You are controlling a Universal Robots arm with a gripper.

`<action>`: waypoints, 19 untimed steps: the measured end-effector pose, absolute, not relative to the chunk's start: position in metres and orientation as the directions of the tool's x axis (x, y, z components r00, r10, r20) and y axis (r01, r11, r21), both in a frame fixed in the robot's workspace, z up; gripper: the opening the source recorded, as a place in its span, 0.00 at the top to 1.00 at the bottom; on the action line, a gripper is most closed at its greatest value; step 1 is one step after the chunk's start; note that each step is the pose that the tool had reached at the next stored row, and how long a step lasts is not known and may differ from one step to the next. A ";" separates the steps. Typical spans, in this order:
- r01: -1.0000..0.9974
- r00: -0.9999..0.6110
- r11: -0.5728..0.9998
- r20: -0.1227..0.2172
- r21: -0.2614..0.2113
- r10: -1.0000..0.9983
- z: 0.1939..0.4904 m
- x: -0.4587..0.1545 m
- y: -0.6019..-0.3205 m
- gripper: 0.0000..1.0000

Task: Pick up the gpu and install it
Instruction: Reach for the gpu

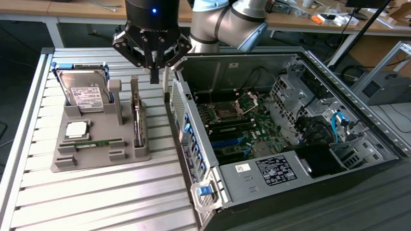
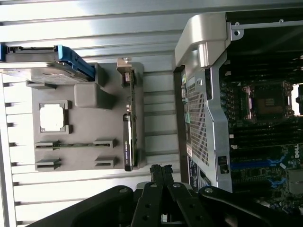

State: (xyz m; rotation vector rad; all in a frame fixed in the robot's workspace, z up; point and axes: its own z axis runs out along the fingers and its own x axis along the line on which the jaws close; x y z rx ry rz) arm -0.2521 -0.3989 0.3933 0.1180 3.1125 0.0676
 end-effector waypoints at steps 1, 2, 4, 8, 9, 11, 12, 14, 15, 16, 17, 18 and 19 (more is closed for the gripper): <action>0.075 -0.997 0.996 -0.024 0.044 0.076 0.393 -0.253 -0.399 0.90; 0.075 -0.997 0.996 -0.024 0.044 0.076 0.393 -0.253 -0.399 0.90; 0.075 -0.997 0.996 -0.024 0.044 0.076 0.393 -0.254 -0.399 0.90; 0.075 -0.997 0.996 -0.024 0.044 0.076 0.393 -0.256 -0.399 0.90; 0.075 -0.997 0.996 -0.024 0.044 0.076 0.393 -0.256 -0.399 0.90; 0.075 -0.997 0.996 -0.024 0.044 0.076 0.393 -0.257 -0.399 0.90; 0.075 -0.997 0.996 -0.024 0.044 0.076 0.393 -0.258 -0.399 0.90; 0.075 -0.997 0.996 -0.024 0.044 0.076 0.393 -0.259 -0.399 0.90; 0.075 -0.997 0.996 -0.024 0.044 0.076 0.393 -0.260 -0.399 0.90; 0.075 -0.997 0.996 -0.025 0.044 0.076 0.393 -0.260 -0.399 0.90; 0.075 -0.997 0.996 -0.024 0.044 0.076 0.393 -0.261 -0.399 0.90; 0.075 -0.997 0.996 -0.024 0.044 0.076 0.393 -0.262 -0.399 0.90; 0.075 -0.997 0.996 -0.024 0.044 0.076 0.393 -0.262 -0.399 0.90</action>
